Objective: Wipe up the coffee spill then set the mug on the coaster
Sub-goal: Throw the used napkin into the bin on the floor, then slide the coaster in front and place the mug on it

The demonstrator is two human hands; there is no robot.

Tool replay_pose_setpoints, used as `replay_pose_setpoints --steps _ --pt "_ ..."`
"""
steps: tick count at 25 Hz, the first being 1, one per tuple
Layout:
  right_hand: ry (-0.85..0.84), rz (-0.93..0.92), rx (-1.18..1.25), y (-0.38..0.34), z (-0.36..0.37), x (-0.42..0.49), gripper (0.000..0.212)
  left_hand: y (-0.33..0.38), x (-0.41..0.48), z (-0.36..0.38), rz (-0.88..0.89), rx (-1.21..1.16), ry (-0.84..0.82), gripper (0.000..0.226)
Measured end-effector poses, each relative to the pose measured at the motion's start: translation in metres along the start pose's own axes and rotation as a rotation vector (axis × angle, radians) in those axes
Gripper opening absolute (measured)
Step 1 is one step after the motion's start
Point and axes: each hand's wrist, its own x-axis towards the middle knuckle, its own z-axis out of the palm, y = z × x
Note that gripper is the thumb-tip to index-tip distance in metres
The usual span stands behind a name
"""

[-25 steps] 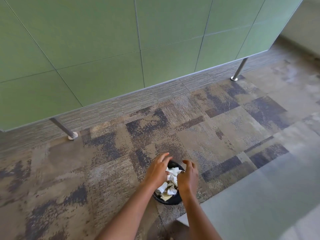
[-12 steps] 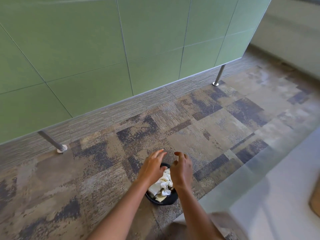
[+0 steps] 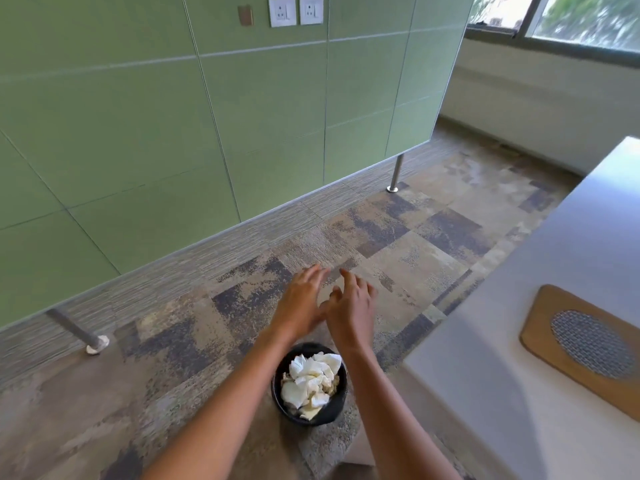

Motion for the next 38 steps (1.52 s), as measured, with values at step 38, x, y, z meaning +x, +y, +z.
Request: replay_pose_setpoints --steps 38 --pt "0.181 0.35 -0.205 0.187 -0.295 -0.065 0.054 0.325 0.003 0.103 0.09 0.105 -0.284 0.071"
